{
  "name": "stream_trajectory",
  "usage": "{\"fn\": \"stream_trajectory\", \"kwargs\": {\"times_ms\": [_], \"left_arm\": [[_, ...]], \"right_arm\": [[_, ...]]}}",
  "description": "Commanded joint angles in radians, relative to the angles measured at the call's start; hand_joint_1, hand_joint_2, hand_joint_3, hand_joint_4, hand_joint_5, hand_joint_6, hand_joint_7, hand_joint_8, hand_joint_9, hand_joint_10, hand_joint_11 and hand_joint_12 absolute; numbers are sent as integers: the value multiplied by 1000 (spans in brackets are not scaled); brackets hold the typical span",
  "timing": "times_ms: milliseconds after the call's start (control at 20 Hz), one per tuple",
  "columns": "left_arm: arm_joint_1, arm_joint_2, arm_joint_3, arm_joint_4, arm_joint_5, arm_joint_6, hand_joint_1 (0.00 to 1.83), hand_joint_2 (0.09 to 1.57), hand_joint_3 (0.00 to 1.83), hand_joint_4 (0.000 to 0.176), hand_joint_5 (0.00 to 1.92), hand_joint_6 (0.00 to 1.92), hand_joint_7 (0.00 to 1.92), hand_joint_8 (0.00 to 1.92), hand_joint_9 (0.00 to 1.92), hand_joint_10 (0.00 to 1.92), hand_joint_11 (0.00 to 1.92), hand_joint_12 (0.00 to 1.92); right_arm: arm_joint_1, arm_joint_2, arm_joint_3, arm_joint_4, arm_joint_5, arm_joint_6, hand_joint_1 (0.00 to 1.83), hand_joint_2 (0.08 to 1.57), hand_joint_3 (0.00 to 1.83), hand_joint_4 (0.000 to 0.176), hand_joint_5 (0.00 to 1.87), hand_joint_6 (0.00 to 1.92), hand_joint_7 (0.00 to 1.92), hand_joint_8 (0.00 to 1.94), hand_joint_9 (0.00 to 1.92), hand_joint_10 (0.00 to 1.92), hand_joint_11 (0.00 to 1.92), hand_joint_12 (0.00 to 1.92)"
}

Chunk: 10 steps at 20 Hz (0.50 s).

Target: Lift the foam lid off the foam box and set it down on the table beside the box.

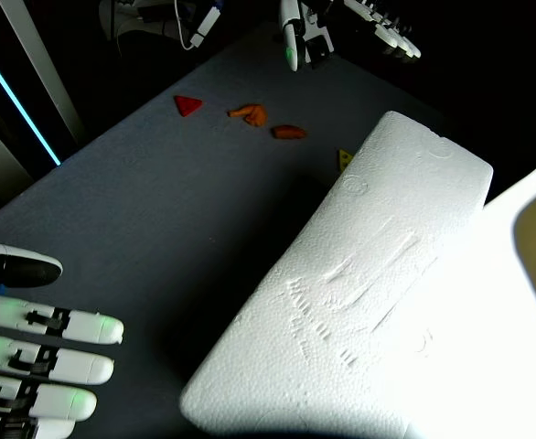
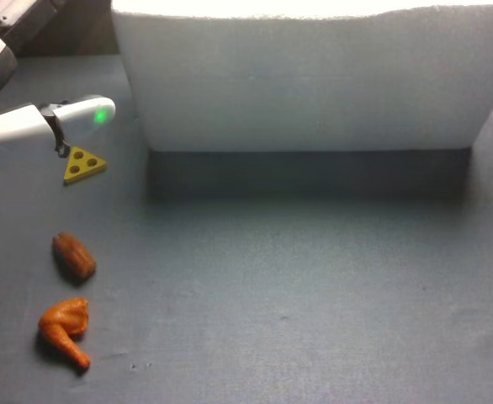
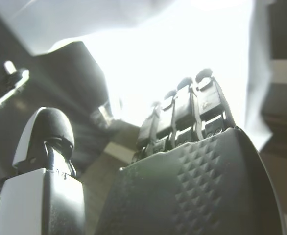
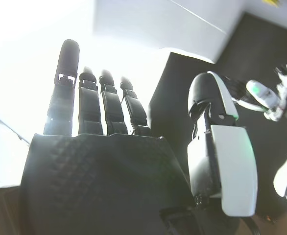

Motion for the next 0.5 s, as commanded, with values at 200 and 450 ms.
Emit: {"fn": "stream_trajectory", "kwargs": {"times_ms": [200, 450], "left_arm": [[-31, -29, 51, -62, -39, -9, 534, 1126, 0, 0, 0, 0, 0, 0, 0, 0, 0, 1568], [-65, -58, 95, -105, 8, 1, 572, 1104, 0, 3, 0, 0, 0, 0, 0, 0, 0, 1874]], "right_arm": [[78, -26, 60, 57, 41, -49, 448, 1230, 0, 0, 0, 0, 0, 0, 90, 62, 0, 1655], [209, -73, 109, 86, -93, -172, 431, 1197, 11, 0, 0, 0, 0, 0, 0, 0, 0, 874]]}}
